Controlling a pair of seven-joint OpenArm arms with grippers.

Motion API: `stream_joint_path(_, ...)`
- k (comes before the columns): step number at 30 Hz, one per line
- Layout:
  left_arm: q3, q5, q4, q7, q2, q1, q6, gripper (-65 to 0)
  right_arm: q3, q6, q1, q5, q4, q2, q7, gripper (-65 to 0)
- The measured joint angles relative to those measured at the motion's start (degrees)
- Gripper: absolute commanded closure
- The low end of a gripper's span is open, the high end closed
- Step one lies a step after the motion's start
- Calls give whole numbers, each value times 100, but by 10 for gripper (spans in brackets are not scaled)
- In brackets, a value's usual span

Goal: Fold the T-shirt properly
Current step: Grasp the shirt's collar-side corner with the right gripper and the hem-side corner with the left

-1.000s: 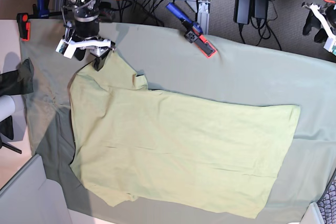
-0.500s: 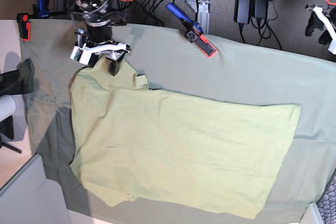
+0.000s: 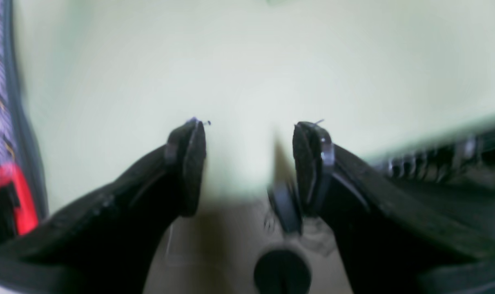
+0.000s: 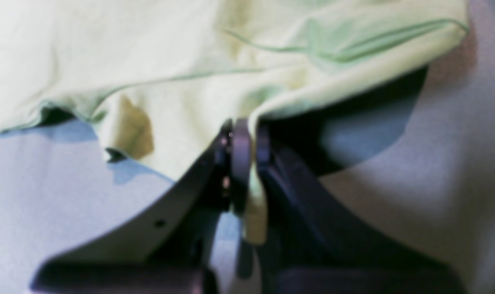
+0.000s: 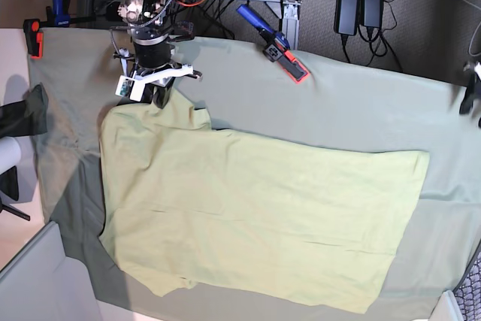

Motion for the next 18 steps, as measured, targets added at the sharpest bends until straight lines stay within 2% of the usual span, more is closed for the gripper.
stream_joint_path(4, 326, -44, -802, 26, 28, -911, -13, -376, 0, 9, 2, -2, 0, 0, 0, 0)
stream_joint_path(9, 1178, -175, -1985, 22, 87, -2140, 11, -376, 0, 7, 2, -2, -4, 0, 0, 0)
stream_joint_path(15, 1600, -175, -2889, -61, 474, -3060, -22, -376, 0, 7, 2, -2, -4, 0, 2, 0)
stream_joint_path(18, 1593, -210, -3021, -61, 719, -3213, -210, -376, 0, 7, 2, -2, -4, 0, 2, 0)
